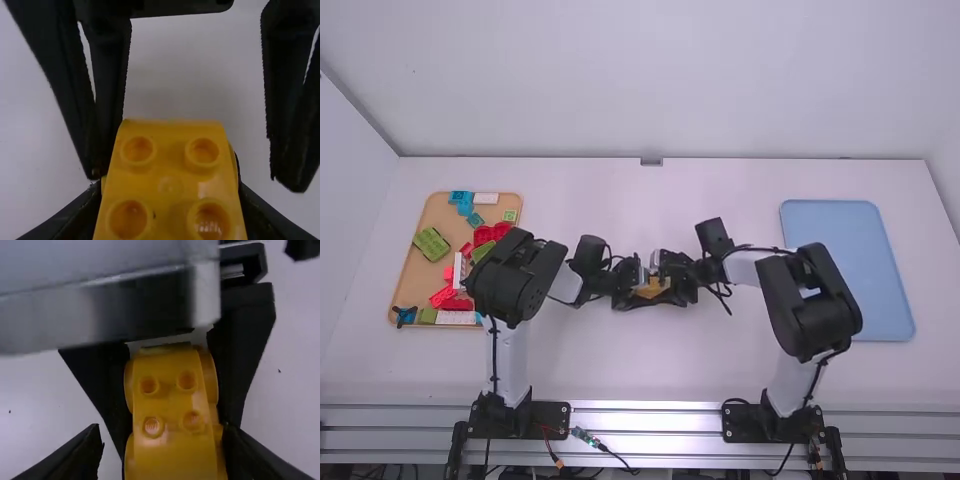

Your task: Assemble lego blocks to make yellow taxi

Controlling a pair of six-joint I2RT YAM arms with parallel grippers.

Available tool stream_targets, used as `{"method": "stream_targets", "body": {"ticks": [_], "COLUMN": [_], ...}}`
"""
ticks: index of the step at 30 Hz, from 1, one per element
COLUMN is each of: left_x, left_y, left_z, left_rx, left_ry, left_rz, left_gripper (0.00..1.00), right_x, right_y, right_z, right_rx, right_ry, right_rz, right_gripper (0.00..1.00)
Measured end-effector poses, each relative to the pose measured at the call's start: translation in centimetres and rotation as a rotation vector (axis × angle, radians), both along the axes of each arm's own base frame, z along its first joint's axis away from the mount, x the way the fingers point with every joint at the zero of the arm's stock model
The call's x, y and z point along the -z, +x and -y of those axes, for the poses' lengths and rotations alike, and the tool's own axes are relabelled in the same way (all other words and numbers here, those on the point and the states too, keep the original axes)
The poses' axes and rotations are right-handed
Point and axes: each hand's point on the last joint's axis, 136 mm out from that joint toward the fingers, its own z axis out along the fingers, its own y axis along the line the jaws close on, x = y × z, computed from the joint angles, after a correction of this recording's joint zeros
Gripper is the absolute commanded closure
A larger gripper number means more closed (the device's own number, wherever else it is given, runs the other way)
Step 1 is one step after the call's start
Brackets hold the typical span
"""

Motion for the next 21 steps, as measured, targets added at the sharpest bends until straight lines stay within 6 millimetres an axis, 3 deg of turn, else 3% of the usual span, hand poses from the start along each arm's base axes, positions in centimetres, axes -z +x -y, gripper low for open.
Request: {"method": "stream_targets", "body": {"ticks": [6,9,11,12,13,14,21], "left_x": [0.0,0.0,0.0,0.0,0.0,0.1,0.1], "left_y": [0.0,0.0,0.0,0.0,0.0,-0.2,-0.2], "left_z": [0.0,0.0,0.0,0.0,0.0,0.0,0.0], "left_rx": [-0.004,-0.005,-0.005,-0.005,-0.003,0.001,0.001], "left_ry": [0.001,0.001,0.001,0.001,0.002,0.0,0.002], "left_rz": [-0.003,-0.006,-0.006,-0.006,-0.004,-0.012,-0.019], "left_gripper": [0.62,0.58,0.44,0.37,0.23,0.01,0.01], "right_x": [-0.9,-1.5,-2.6,-2.8,-3.3,-3.6,-3.1], "right_y": [0.6,0.6,0.5,0.4,0.5,0.6,0.2], "right_z": [0.9,1.7,2.3,2.4,2.6,2.9,4.0], "right_rx": [0.011,0.023,0.021,0.022,0.019,0.017,0.031], "right_ry": [0.067,0.077,0.085,0.087,0.091,0.097,0.147], "right_rz": [-0.002,-0.013,0.001,0.006,0.024,0.043,0.102], "right_gripper": [0.31,0.23,0.12,0.12,0.12,0.1,0.05]}}
